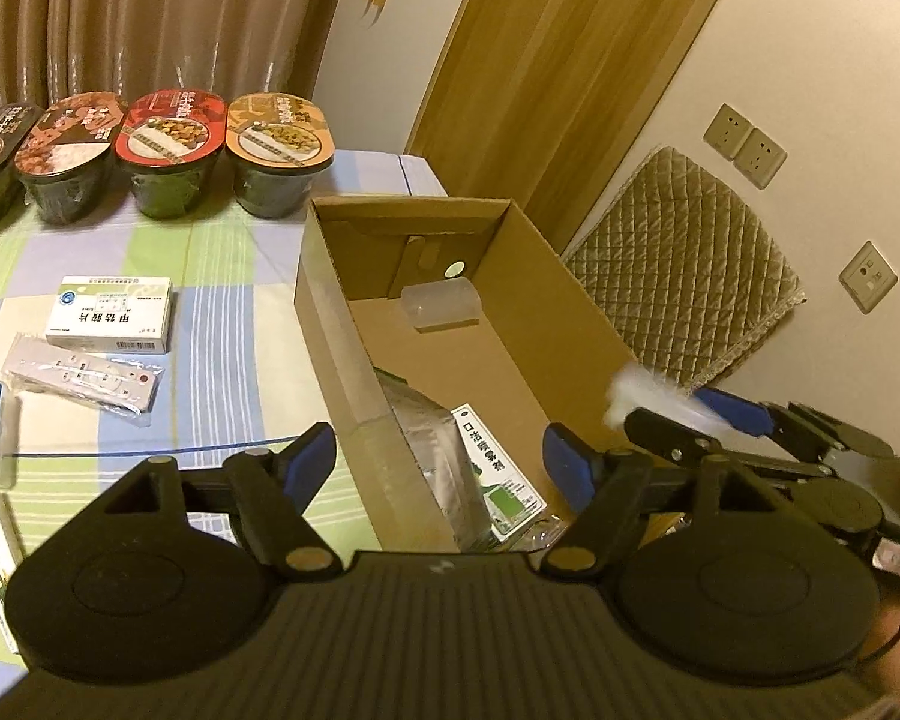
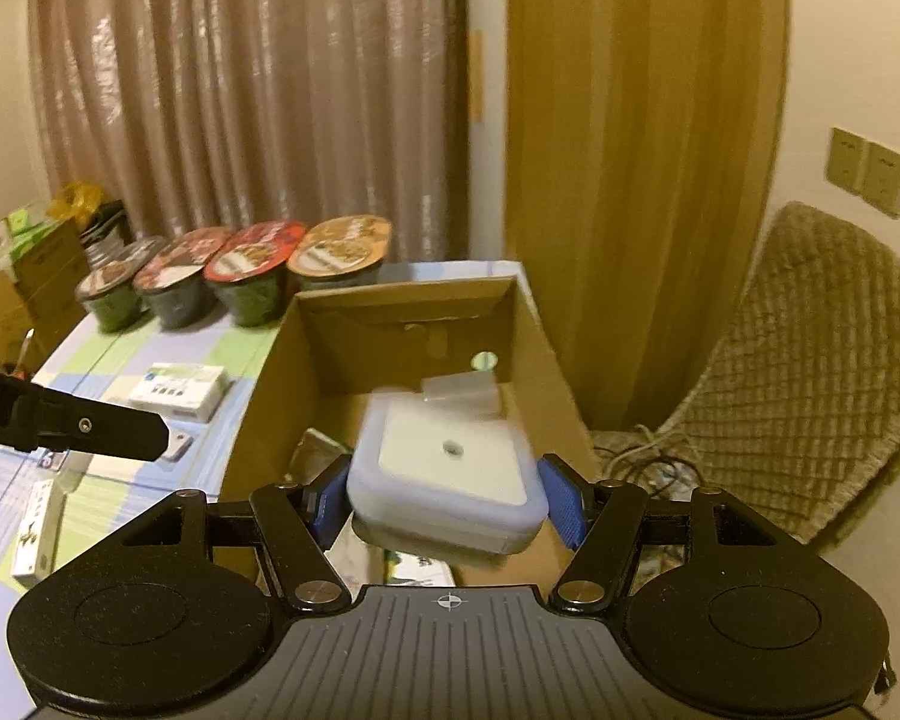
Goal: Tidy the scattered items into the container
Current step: 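Lower the white square box into the cardboard box and open the right gripper, then move both tools back over the remaining table items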
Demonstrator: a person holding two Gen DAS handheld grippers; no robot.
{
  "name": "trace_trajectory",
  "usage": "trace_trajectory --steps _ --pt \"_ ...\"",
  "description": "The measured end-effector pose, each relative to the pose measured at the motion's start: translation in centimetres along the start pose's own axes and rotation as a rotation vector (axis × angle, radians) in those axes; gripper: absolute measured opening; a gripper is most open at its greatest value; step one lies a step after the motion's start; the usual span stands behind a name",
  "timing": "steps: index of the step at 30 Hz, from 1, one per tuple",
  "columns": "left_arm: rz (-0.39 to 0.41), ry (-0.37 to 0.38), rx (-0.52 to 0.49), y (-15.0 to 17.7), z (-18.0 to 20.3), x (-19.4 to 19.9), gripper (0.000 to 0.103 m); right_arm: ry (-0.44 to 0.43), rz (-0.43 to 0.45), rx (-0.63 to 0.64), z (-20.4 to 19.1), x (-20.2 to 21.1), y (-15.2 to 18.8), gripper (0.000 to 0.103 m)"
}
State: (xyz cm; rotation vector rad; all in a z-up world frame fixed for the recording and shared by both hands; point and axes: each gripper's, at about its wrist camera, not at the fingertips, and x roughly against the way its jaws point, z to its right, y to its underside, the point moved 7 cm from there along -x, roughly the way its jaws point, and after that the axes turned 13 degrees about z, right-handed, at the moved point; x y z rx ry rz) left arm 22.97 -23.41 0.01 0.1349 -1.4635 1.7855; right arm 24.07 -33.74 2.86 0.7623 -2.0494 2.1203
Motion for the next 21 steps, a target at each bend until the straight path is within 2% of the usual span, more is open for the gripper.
trace_trajectory --steps 11,21 --pt "-0.010 -0.021 0.009 1.3 -1.4 0.8 0.073 0.033 0.012 -0.044 0.9 1.3 0.1 0.068" --pt "-0.009 -0.064 0.032 3.0 -3.8 3.8 0.076 0.038 0.000 -0.060 0.4 3.8 0.8 0.067"
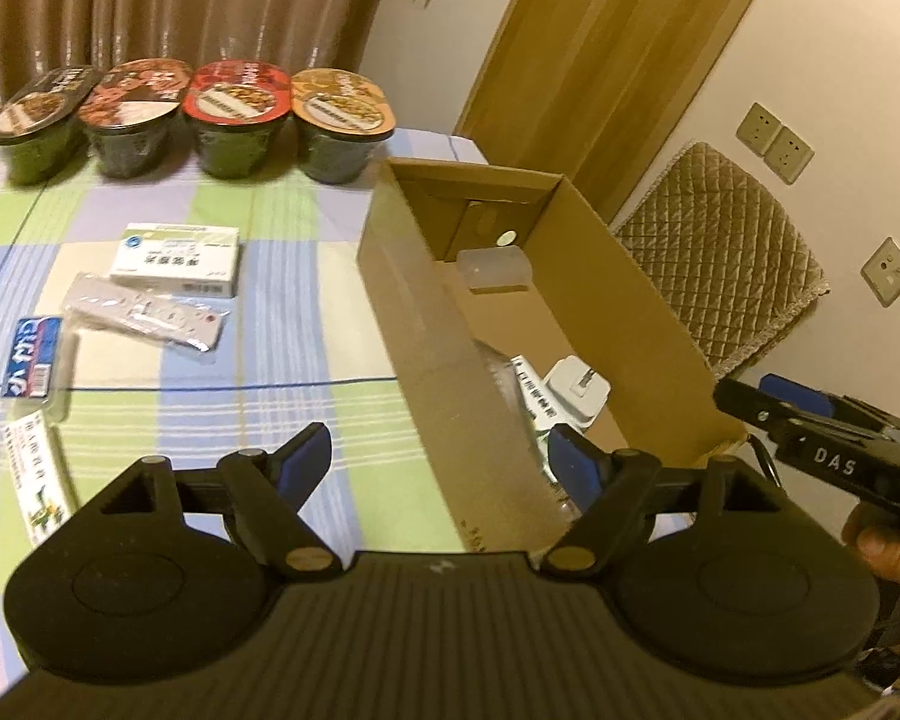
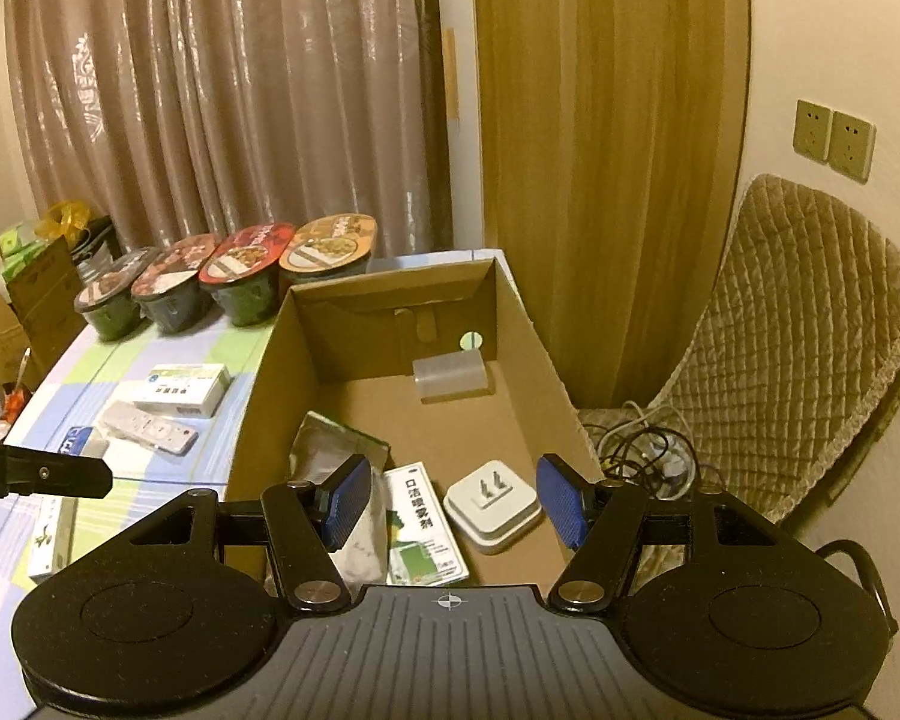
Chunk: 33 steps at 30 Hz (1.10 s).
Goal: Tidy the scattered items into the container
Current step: 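Move both tools back over the remaining table items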
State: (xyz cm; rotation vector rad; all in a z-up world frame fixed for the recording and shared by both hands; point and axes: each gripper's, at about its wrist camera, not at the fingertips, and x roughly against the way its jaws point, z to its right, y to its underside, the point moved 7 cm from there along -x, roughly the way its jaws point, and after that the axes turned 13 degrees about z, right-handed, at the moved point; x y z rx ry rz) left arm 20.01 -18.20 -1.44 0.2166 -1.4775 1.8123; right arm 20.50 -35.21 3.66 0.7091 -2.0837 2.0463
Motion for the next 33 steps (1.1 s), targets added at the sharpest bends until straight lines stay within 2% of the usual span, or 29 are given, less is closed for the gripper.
trace_trajectory --steps 8,16,22,33 --pt "0.009 -0.071 -0.007 2.2 -2.9 4.1 0.078 -0.035 0.024 -0.001 -2.7 1.9 -0.7 0.067" --pt "0.000 -0.184 0.018 5.6 -8.3 9.1 0.081 -0.123 0.050 0.029 -7.7 3.7 -1.7 0.068" --pt "0.016 -0.257 0.063 6.6 -12.2 12.1 0.081 -0.197 0.036 0.074 -12.0 3.9 -1.3 0.068" --pt "0.041 -0.318 0.114 6.7 -16.2 13.4 0.081 -0.282 -0.006 0.148 -17.4 3.2 0.8 0.068"
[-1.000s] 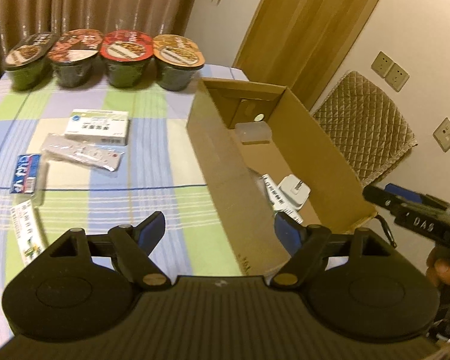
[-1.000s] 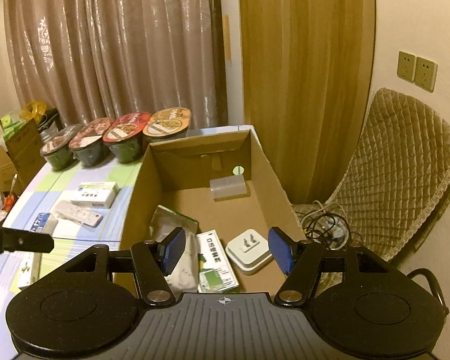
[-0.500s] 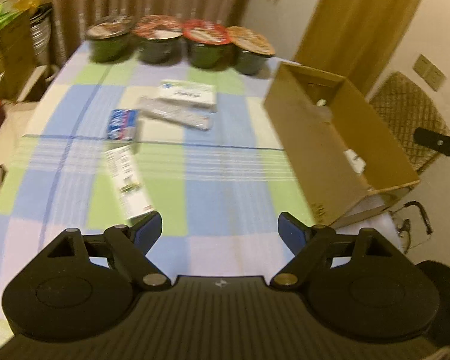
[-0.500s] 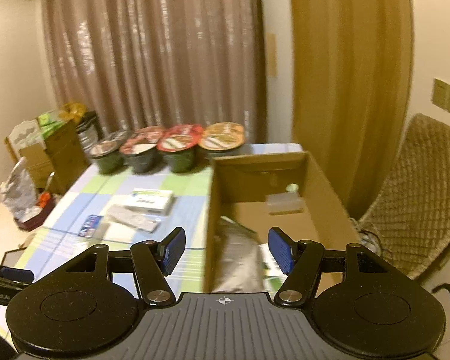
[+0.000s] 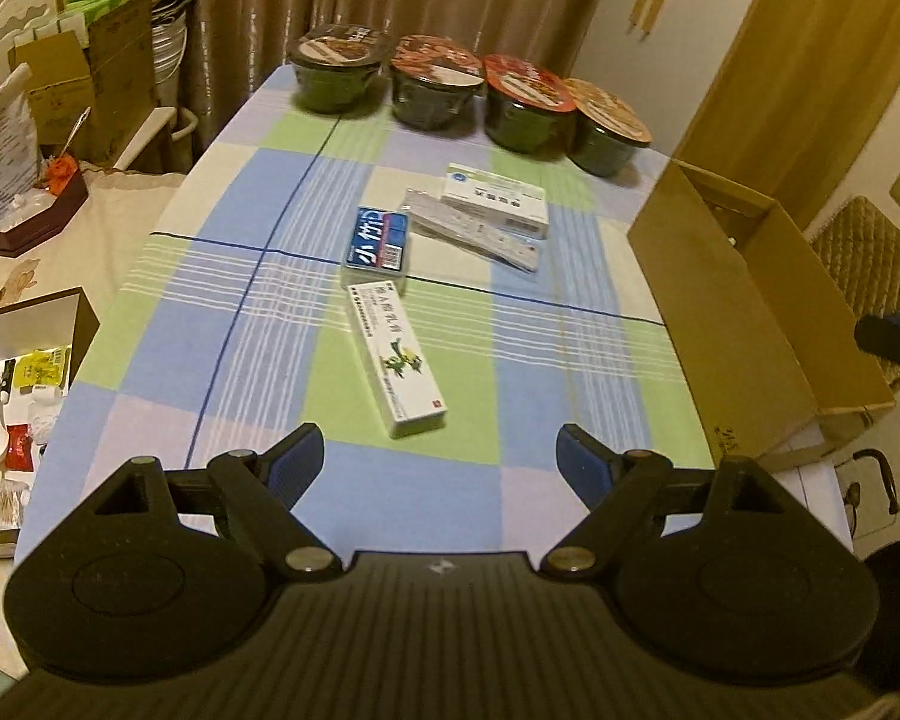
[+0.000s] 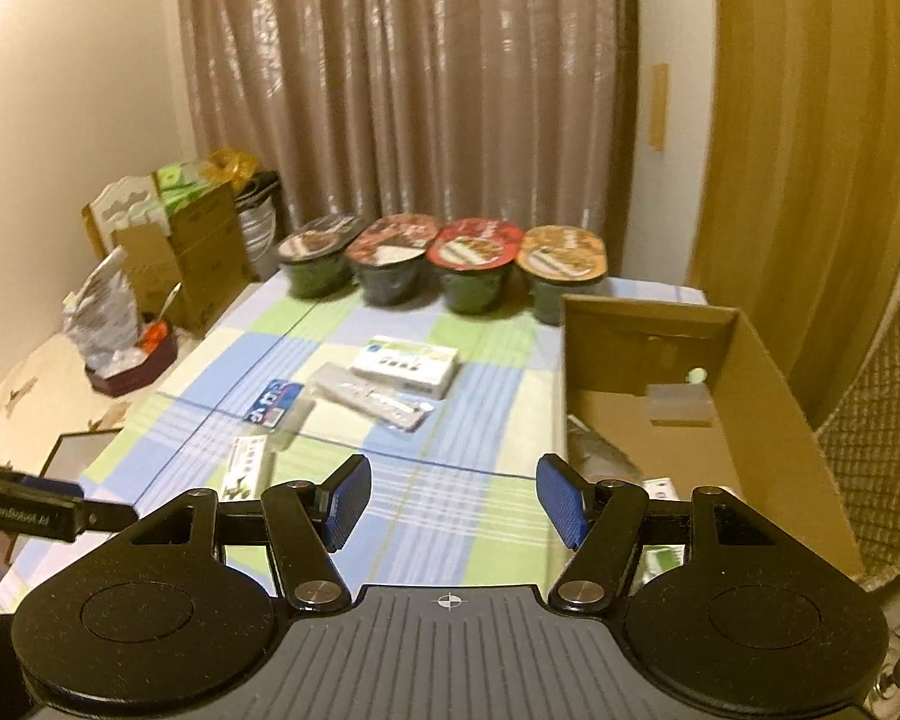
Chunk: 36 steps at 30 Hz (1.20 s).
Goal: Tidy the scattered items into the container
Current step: 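Move both tools back over the remaining table items, then grasp the white-and-green ointment box with the left gripper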
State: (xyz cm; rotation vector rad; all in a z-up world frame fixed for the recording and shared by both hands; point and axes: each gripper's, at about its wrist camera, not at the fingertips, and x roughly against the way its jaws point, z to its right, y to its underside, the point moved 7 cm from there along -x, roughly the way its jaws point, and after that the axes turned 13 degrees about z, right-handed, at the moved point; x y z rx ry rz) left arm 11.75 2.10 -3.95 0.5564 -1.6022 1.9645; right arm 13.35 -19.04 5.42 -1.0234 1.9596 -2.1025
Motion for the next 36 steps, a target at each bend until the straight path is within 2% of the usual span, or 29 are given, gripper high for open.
trace_trajectory --steps 5,10,15,20,24,25,26,27,30,36 --pt "-0.012 -0.014 0.012 -0.2 -0.9 -2.5 0.081 -0.031 -0.028 0.031 -1.5 -2.0 0.9 0.068" --pt "-0.047 -0.017 0.005 -0.4 -1.2 -6.6 0.078 -0.062 -0.073 0.080 -2.6 -4.3 2.8 0.068" --pt "-0.066 -0.028 0.003 -0.2 -1.1 -11.2 0.069 -0.088 -0.125 0.094 -3.3 -7.0 5.2 0.067" --pt "-0.094 -0.021 -0.005 0.4 -1.2 -15.2 0.066 -0.102 -0.165 0.104 -3.6 -9.5 6.8 0.067" --pt "-0.110 -0.029 -0.031 1.0 -1.5 -17.5 0.056 -0.092 -0.189 0.096 -3.2 -11.3 7.7 0.067" --pt "-0.112 -0.038 -0.035 1.1 -1.7 -17.9 0.051 -0.091 -0.195 0.097 -3.2 -11.7 7.8 0.067" --pt "-0.112 -0.051 -0.038 1.1 -2.0 -18.1 0.038 -0.091 -0.201 0.100 -3.2 -12.2 8.0 0.067" --pt "-0.108 -0.059 -0.038 1.1 -2.3 -18.2 0.036 -0.094 -0.206 0.103 -3.3 -12.6 8.1 0.067" --pt "-0.103 -0.066 -0.038 1.1 -3.2 -17.7 0.034 -0.108 -0.216 0.088 -3.8 -13.9 8.3 0.067" --pt "-0.081 -0.136 -0.011 0.6 -6.9 -16.4 0.034 -0.153 -0.206 0.064 -6.4 -17.0 7.1 0.067"
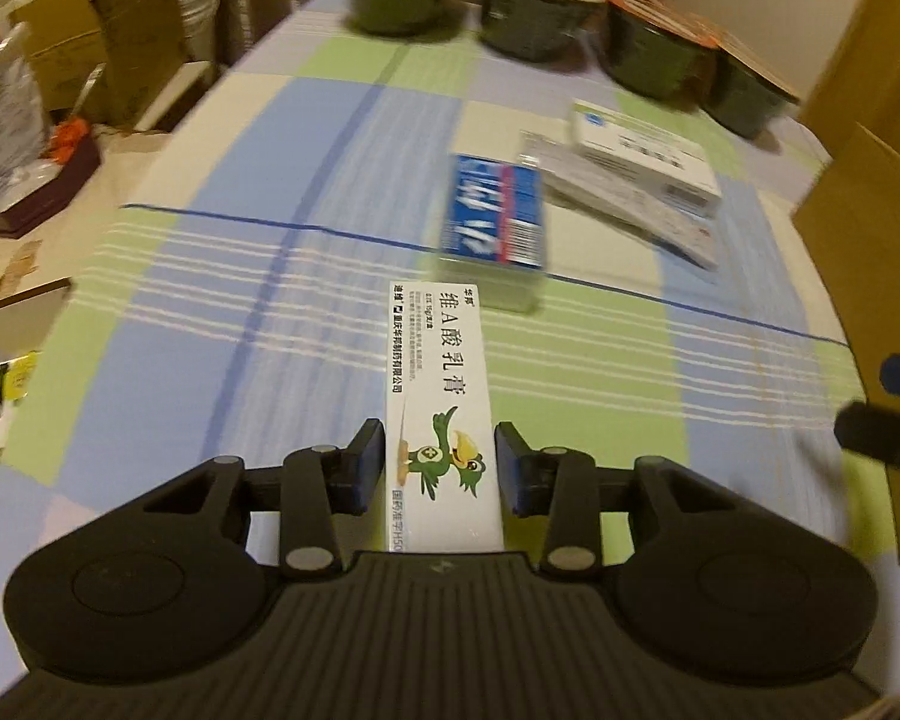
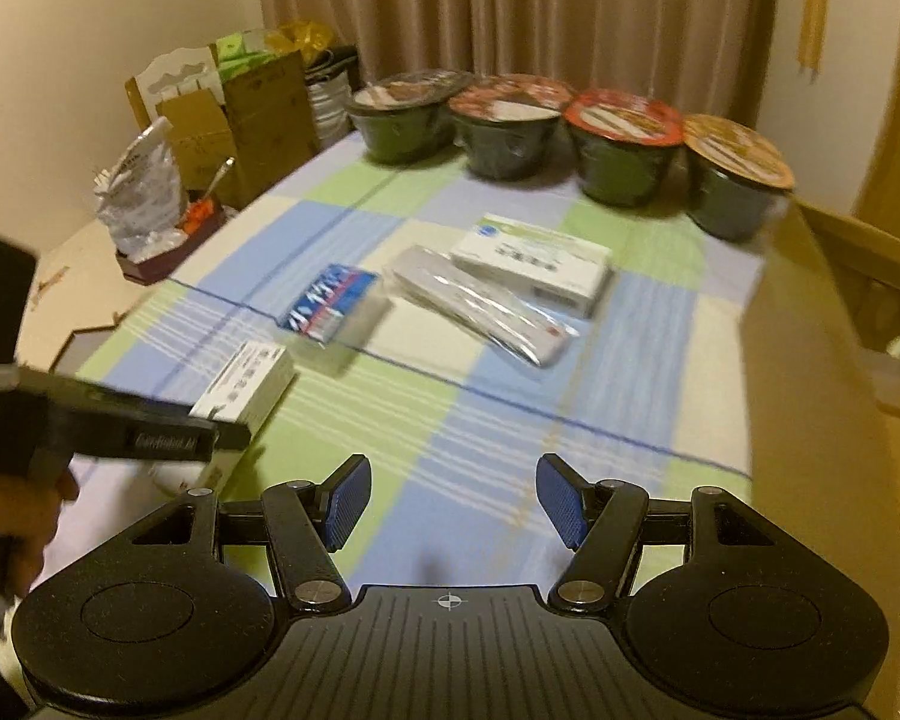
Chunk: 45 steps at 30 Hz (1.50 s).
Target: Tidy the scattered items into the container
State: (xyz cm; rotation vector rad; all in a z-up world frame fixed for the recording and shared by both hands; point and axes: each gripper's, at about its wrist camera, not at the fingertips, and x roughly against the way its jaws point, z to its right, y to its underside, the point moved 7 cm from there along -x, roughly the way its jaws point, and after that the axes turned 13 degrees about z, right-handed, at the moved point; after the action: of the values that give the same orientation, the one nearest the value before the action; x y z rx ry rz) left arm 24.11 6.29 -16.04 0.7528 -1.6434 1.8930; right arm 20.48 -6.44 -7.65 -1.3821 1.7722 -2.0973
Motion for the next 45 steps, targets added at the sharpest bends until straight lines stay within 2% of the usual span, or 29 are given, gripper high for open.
trace_trajectory --steps 5,15,22,29,31,36,45 --pt "0.020 -0.057 0.067 -0.5 -3.6 0.0 0.034 -0.039 0.004 -0.022 -2.5 -3.4 -2.0 0.067" --pt "0.054 -0.113 0.123 -1.2 -7.1 0.2 0.034 -0.075 -0.036 -0.102 -6.0 -11.5 -3.5 0.067" --pt "0.074 -0.135 0.126 -1.5 -7.8 0.0 0.034 -0.047 -0.062 -0.149 -6.5 -16.3 -3.6 0.067" --pt "0.073 -0.122 0.110 -1.5 -7.3 -0.5 0.034 -0.023 -0.078 -0.085 -6.7 -18.7 -3.5 0.067" --pt "0.074 -0.120 0.112 -1.5 -7.2 -0.5 0.034 -0.009 -0.078 -0.049 -6.6 -18.5 -3.3 0.060" --pt "0.072 -0.061 0.085 -1.6 -5.9 -0.6 0.034 -0.012 -0.067 -0.032 -5.2 -14.9 -2.1 0.059" --pt "0.042 0.144 0.001 -1.0 0.3 -0.1 0.034 0.077 -0.071 -0.071 0.5 -3.7 2.9 0.059"
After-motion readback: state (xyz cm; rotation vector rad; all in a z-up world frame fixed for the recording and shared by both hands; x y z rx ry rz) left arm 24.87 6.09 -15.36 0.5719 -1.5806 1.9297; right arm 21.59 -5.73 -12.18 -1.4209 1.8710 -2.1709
